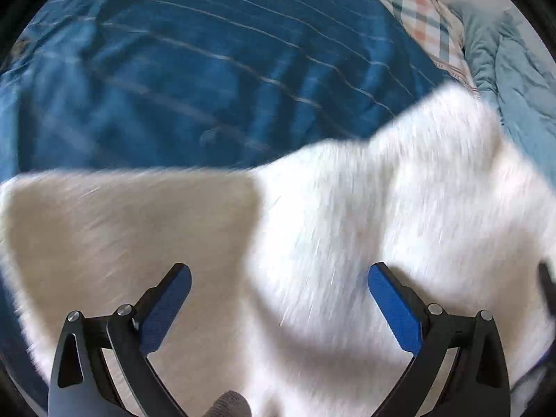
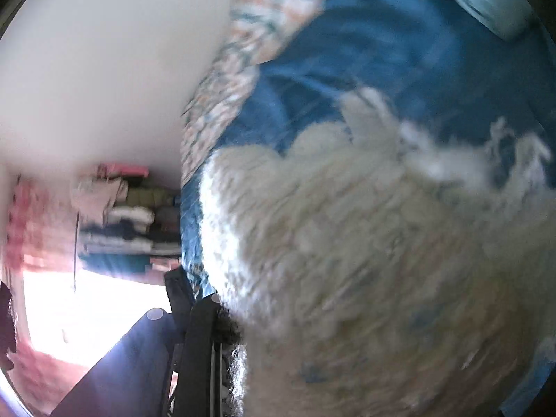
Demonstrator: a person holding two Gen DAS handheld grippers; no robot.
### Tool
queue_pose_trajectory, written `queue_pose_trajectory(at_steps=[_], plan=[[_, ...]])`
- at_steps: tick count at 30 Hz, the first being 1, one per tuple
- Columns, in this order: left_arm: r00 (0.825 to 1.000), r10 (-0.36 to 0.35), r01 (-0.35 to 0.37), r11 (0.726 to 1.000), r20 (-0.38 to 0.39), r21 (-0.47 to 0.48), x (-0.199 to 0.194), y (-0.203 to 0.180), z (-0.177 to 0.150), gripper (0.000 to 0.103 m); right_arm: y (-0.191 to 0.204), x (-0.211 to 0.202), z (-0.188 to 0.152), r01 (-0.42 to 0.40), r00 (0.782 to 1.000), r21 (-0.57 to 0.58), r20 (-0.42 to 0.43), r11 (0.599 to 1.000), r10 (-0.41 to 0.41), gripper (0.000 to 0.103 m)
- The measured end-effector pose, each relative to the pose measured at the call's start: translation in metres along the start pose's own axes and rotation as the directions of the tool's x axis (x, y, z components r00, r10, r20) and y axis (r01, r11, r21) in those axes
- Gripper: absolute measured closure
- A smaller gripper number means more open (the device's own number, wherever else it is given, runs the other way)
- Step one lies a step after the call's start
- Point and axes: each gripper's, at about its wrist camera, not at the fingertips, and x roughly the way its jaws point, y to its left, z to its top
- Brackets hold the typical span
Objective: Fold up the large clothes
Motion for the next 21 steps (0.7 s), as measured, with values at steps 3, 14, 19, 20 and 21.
queue_pose_trajectory(at_steps=[3, 14, 19, 20, 21], plan=[[0.997, 0.076, -0.075, 0.997, 0.016, -0.007, -0.040, 0.042, -0.040, 0.000, 0.061, 0.010, -0.023, 0.015, 1.000, -0.138, -0.018, 0.990, -0.018, 0.080], [0.878, 0.474, -0.460, 0.795, -0.069, -0.395, -0.076, 0.287, -0.175, 0.000, 0.203, 0.176, -0.247, 0.050, 0.926, -0.670, -0.248, 0.741, -0.286, 0.080], [0.923, 0.383, -0.350, 0.811, -0.026, -0.469, -0.066, 0.327, -0.191, 0.000, 0.176, 0.228, -0.322, 0.056, 0.846, -0.753, -0.313, 0.656, -0.431, 0.077], [0.924, 0.382, -0.350, 0.812, -0.030, -0.468, -0.064, 0.327, -0.190, 0.000, 0.169, 0.234, -0.329, 0.045, 0.825, -0.742, -0.350, 0.669, -0.444, 0.075], [0.922, 0.385, -0.355, 0.810, -0.033, -0.466, -0.061, 0.327, -0.189, 0.000, 0.167, 0.235, -0.329, 0.041, 0.818, -0.735, -0.365, 0.677, -0.445, 0.074]])
